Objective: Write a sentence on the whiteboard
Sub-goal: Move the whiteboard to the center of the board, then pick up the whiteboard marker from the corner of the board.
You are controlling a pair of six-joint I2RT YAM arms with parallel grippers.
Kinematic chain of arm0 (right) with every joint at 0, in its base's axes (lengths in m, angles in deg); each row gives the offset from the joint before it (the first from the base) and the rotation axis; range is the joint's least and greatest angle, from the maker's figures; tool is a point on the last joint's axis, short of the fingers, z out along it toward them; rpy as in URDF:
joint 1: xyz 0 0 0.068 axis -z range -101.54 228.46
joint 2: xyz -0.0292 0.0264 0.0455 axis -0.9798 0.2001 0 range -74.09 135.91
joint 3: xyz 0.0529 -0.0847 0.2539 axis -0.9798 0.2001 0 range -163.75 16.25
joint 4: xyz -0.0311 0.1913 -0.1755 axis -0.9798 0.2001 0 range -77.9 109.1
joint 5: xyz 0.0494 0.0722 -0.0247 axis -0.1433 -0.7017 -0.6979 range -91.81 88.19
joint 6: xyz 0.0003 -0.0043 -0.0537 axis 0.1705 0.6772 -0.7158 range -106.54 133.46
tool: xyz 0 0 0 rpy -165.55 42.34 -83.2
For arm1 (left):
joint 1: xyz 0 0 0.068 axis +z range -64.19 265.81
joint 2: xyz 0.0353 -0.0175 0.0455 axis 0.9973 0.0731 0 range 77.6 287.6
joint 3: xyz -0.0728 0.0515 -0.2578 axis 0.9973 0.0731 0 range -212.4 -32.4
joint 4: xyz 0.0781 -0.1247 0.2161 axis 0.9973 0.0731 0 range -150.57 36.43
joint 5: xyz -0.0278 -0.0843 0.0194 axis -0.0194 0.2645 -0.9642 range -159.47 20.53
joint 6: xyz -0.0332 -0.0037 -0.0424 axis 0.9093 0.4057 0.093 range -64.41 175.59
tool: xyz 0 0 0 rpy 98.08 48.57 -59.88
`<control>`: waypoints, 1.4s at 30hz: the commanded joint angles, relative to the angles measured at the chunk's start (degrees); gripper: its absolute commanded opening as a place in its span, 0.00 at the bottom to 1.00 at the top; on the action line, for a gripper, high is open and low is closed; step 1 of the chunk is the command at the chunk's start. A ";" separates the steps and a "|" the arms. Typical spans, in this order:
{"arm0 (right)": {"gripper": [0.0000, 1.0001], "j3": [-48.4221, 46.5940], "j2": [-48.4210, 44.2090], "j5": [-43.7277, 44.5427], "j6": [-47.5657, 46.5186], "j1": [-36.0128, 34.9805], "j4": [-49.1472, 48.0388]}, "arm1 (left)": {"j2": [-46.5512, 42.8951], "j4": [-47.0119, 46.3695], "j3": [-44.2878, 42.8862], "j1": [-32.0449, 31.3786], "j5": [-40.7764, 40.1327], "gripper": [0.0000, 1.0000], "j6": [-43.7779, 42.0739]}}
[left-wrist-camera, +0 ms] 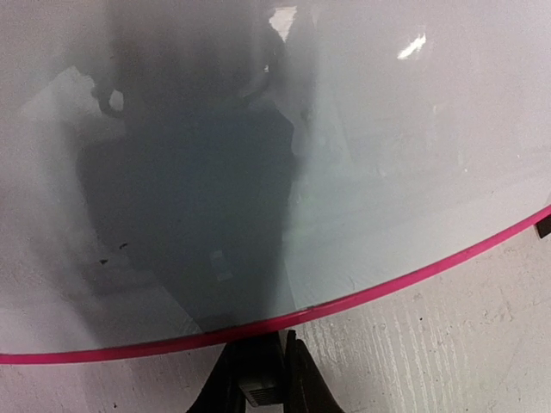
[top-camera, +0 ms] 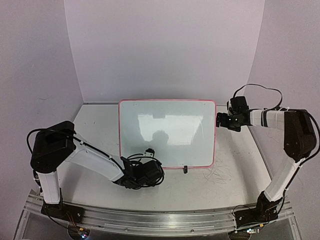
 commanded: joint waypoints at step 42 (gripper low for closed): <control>0.00 -27.70 26.20 -0.50 -4.00 2.07 10.90 | -37.90 12.67 12.32 1.05 6.97 0.90 5.26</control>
